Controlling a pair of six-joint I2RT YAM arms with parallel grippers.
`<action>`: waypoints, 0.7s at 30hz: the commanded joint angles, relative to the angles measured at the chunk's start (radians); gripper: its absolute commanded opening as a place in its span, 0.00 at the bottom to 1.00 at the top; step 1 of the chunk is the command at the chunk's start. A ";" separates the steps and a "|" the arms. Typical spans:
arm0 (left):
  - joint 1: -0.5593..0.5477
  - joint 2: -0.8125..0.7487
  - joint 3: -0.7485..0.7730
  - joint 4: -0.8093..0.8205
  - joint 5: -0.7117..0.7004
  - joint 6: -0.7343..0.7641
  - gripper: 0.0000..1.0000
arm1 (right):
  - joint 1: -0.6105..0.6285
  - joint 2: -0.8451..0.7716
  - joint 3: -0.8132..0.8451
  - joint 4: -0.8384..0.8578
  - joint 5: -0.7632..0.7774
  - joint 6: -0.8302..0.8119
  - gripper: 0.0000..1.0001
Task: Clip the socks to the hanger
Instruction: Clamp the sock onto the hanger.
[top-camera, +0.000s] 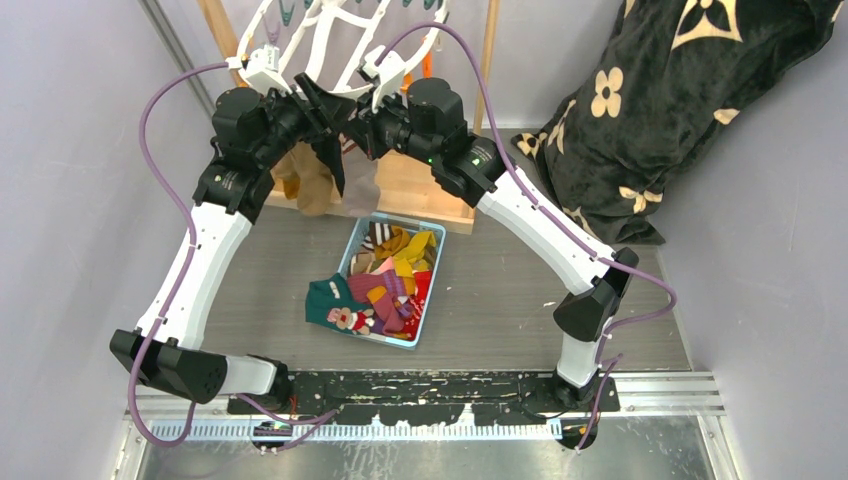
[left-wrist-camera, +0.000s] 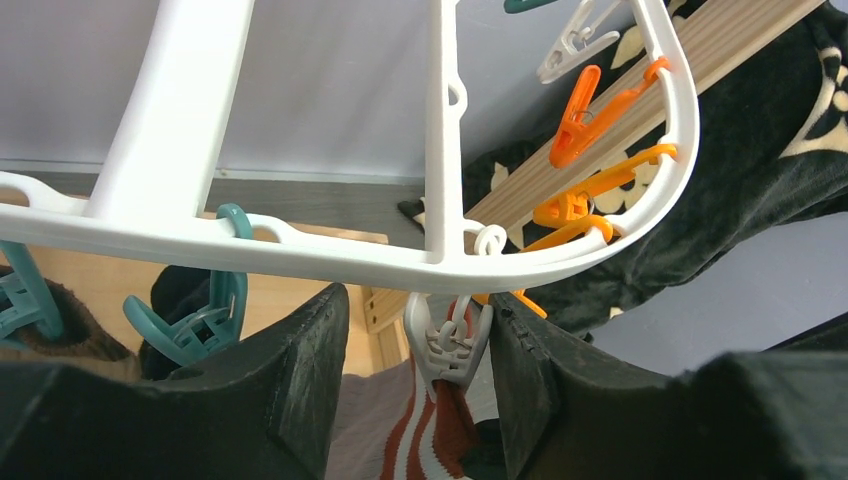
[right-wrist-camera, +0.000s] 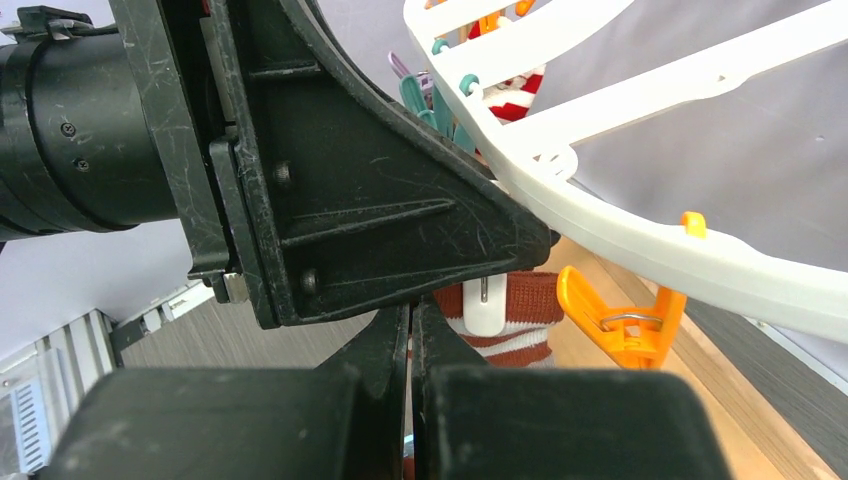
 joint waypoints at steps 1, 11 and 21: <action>-0.002 -0.036 0.039 0.032 -0.031 0.026 0.53 | -0.002 -0.024 0.012 0.046 -0.021 0.004 0.01; 0.052 -0.059 0.113 -0.114 0.054 0.065 0.79 | -0.002 -0.058 -0.058 0.056 0.028 0.032 0.61; 0.340 -0.116 0.089 -0.450 0.441 0.313 1.00 | -0.037 -0.339 -0.442 0.111 0.290 0.111 1.00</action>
